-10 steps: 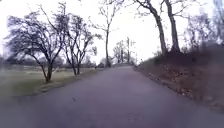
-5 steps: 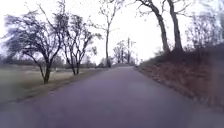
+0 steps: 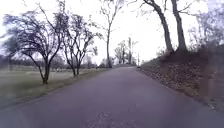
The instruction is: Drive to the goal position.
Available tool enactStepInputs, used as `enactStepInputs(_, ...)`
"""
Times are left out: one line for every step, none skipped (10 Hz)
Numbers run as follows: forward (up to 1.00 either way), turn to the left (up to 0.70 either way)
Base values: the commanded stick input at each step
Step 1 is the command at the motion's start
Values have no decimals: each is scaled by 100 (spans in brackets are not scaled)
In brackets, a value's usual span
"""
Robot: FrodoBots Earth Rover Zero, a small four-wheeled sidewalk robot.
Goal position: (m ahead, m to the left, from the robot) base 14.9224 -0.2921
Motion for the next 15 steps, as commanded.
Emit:
enactStepInputs(100,0)
enactStepInputs(100,0)
enactStepInputs(100,0)
enactStepInputs(100,0)
enactStepInputs(100,0)
enactStepInputs(100,0)
enactStepInputs(100,-16)
enactStepInputs(100,-37)
enactStepInputs(100,-40)
enactStepInputs(100,-27)
enactStepInputs(100,0)
enactStepInputs(100,0)
enactStepInputs(100,0)
enactStepInputs(100,0)
enactStepInputs(100,0)
